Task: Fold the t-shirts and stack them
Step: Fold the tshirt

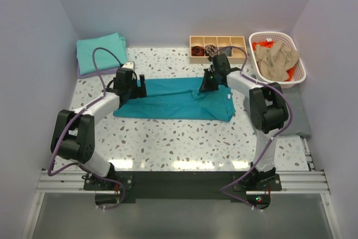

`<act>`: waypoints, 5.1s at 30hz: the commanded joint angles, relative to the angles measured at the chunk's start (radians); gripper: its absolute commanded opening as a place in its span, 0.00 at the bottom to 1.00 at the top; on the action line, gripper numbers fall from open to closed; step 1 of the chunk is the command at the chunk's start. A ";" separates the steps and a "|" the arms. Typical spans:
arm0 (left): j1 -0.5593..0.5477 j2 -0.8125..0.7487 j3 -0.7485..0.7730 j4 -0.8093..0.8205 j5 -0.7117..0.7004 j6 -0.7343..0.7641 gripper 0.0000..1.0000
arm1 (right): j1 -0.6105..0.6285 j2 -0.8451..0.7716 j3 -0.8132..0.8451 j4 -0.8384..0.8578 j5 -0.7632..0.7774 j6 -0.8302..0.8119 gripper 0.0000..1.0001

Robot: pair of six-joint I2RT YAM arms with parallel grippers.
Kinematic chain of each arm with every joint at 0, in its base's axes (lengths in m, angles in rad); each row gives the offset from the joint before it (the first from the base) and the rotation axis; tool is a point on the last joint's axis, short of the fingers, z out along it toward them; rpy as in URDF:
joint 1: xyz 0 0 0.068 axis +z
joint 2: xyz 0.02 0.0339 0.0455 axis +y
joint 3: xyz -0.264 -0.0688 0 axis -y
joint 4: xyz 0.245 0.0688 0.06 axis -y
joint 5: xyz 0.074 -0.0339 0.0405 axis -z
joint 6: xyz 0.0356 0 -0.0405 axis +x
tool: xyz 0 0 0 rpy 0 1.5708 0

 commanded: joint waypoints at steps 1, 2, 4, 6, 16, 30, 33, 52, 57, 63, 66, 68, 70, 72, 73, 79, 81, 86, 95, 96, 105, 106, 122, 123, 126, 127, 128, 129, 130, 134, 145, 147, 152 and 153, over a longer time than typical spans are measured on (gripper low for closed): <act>-0.005 0.004 0.011 0.027 0.008 -0.006 0.93 | 0.001 -0.005 0.063 0.008 -0.043 -0.021 0.00; -0.005 0.005 0.011 0.030 0.008 -0.005 0.93 | -0.001 -0.005 0.071 0.004 -0.045 -0.024 0.00; -0.006 0.013 0.011 0.031 0.017 -0.008 0.93 | -0.001 -0.003 0.080 -0.008 -0.049 -0.035 0.00; -0.006 0.015 0.014 0.031 0.022 -0.008 0.93 | 0.001 0.009 0.097 -0.016 -0.052 -0.040 0.01; -0.006 -0.013 0.016 0.018 -0.020 -0.015 0.93 | -0.001 -0.037 0.135 -0.073 0.124 -0.112 0.40; -0.009 0.100 0.089 0.099 0.120 -0.035 0.96 | -0.008 -0.066 0.111 -0.185 0.356 -0.139 0.50; -0.008 0.157 0.082 0.168 0.126 -0.041 0.96 | -0.012 -0.031 0.115 -0.183 0.349 -0.124 0.50; -0.087 0.173 -0.111 0.070 0.083 -0.172 0.95 | -0.013 0.223 0.291 -0.286 0.281 -0.092 0.50; -0.183 0.091 -0.211 0.041 0.118 -0.254 0.95 | -0.012 0.319 0.422 -0.375 0.196 -0.147 0.50; -0.370 -0.011 -0.312 -0.031 0.089 -0.365 0.95 | -0.010 0.470 0.710 -0.534 0.078 -0.219 0.51; -0.417 -0.080 -0.389 -0.039 0.108 -0.425 0.96 | -0.004 0.533 0.831 -0.588 0.046 -0.233 0.52; -0.443 -0.137 -0.452 -0.041 0.129 -0.472 0.96 | 0.001 0.572 0.900 -0.622 0.027 -0.239 0.53; -0.492 -0.186 -0.490 -0.028 0.178 -0.511 0.95 | 0.007 0.624 0.991 -0.666 -0.026 -0.253 0.54; -0.569 -0.208 -0.527 -0.036 0.227 -0.532 0.95 | 0.015 0.646 1.023 -0.677 -0.074 -0.264 0.55; -0.601 -0.221 -0.530 -0.038 0.247 -0.546 0.95 | 0.019 0.653 1.025 -0.676 -0.110 -0.267 0.55; -0.825 -0.290 -0.474 -0.097 0.250 -0.574 0.95 | 0.050 0.561 0.847 -0.530 -0.132 -0.290 0.55; -0.835 -0.327 -0.426 -0.178 0.165 -0.562 0.96 | 0.047 0.459 0.731 -0.428 -0.096 -0.276 0.55; -0.832 -0.445 -0.216 -0.372 -0.194 -0.494 1.00 | 0.045 0.238 0.579 -0.308 0.038 -0.317 0.56; -0.628 -0.289 -0.030 -0.236 -0.213 -0.181 1.00 | 0.033 -0.003 0.367 -0.304 0.311 -0.302 0.56; -0.622 -0.262 -0.020 -0.199 -0.202 -0.151 1.00 | 0.030 -0.011 0.329 -0.321 0.323 -0.285 0.57; -0.614 0.033 0.086 -0.022 -0.032 -0.069 1.00 | 0.028 -0.080 0.074 -0.223 0.305 -0.201 0.57; -0.614 0.063 0.097 -0.016 -0.027 -0.064 1.00 | 0.028 -0.078 0.065 -0.217 0.308 -0.198 0.56; -0.614 0.122 -0.006 -0.002 0.040 -0.231 1.00 | 0.028 0.244 0.348 -0.312 0.192 -0.213 0.56; -0.614 0.119 -0.021 -0.002 0.049 -0.264 1.00 | 0.028 0.265 0.380 -0.329 0.179 -0.218 0.56; -0.614 0.113 -0.055 0.014 0.086 -0.322 1.00 | 0.030 0.366 0.512 -0.393 0.124 -0.234 0.56; -0.615 0.111 -0.065 0.022 0.107 -0.336 1.00 | 0.030 0.407 0.544 -0.410 0.106 -0.238 0.56; -0.615 0.110 -0.075 0.037 0.117 -0.356 1.00 | 0.034 0.432 0.607 -0.435 0.069 -0.250 0.56; -0.618 0.104 -0.090 0.045 0.127 -0.363 1.00 | 0.034 0.452 0.639 -0.449 0.047 -0.257 0.56; -0.620 0.101 -0.098 0.054 0.150 -0.371 1.00 | 0.036 0.495 0.672 -0.465 0.031 -0.262 0.56; -0.634 0.096 -0.107 0.077 0.177 -0.397 1.00 | 0.051 0.578 0.852 -0.541 -0.045 -0.287 0.57; -0.632 -0.024 -0.055 -0.088 -0.072 -0.387 1.00 | 0.062 0.451 0.826 -0.474 -0.033 -0.342 0.57; -0.609 -0.069 -0.008 -0.129 -0.163 -0.325 1.00 | 0.061 0.323 0.700 -0.385 0.004 -0.345 0.57; -0.422 -0.090 0.098 -0.151 -0.233 -0.154 1.00 | 0.059 0.123 0.533 -0.315 0.116 -0.357 0.57; -0.401 -0.085 0.111 -0.136 -0.219 -0.128 1.00 | 0.059 0.092 0.505 -0.303 0.122 -0.357 0.57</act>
